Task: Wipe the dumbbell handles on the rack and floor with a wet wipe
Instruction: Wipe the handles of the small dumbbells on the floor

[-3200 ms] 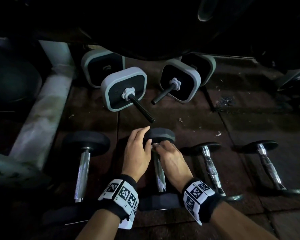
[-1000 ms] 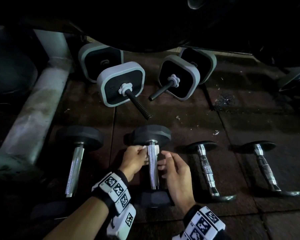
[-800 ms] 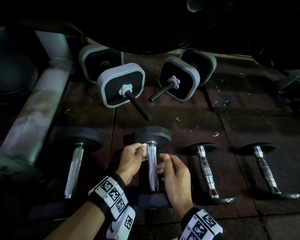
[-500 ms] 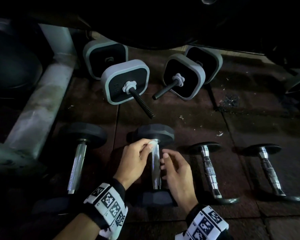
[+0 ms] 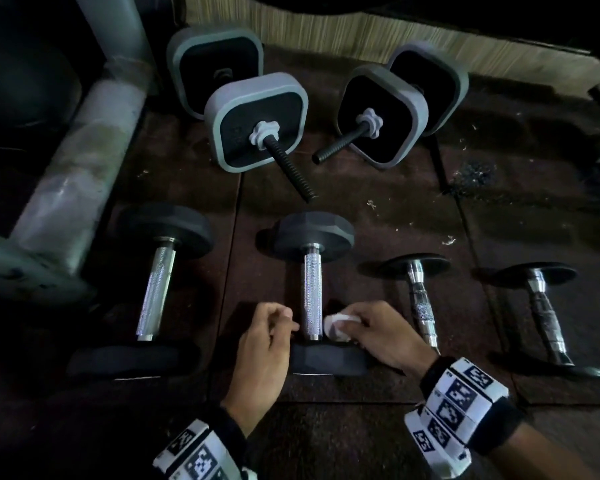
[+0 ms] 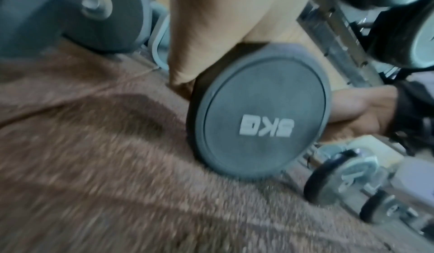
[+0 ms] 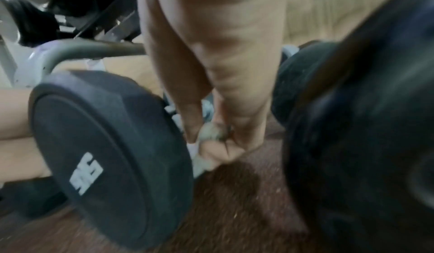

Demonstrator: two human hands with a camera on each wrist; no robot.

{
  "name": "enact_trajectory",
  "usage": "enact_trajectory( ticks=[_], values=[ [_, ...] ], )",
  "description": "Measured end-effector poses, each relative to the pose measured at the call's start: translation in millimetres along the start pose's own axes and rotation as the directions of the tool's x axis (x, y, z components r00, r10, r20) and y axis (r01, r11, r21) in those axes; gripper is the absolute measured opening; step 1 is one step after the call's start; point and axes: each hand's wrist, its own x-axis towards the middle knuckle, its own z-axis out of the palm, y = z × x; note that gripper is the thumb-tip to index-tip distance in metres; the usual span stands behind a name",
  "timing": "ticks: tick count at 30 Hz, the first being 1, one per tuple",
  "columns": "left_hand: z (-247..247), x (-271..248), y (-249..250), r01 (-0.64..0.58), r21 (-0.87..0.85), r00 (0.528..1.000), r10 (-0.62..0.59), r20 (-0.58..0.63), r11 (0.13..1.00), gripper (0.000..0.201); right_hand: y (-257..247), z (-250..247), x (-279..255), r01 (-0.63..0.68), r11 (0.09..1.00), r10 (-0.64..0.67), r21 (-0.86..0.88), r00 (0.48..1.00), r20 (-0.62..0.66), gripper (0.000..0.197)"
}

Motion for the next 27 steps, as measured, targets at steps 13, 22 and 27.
enact_trajectory(
  ticks=[13, 22, 27],
  values=[
    [2.8, 4.1, -5.3, 0.001, 0.029, 1.0, -0.001, 0.005, 1.0, 0.025, -50.5, -22.0, -11.3, 0.046, 0.997, -0.024, -0.07, 0.957, 0.289, 0.018],
    [-2.4, 0.5, 0.6, -0.013, 0.008, 1.0, 0.013, 0.006, 1.0, 0.018, -62.1, -18.8, -4.5, 0.504, 0.862, -0.461, -0.054, 0.823, 0.331, 0.015],
    [-6.2, 0.3, -0.2, -0.026, 0.044, 1.0, 0.026, 0.011, 0.999, 0.014, -56.8, -31.5, 1.4, 0.474, 0.871, -0.384, -0.126, 0.819, 0.426, 0.015]
  ],
)
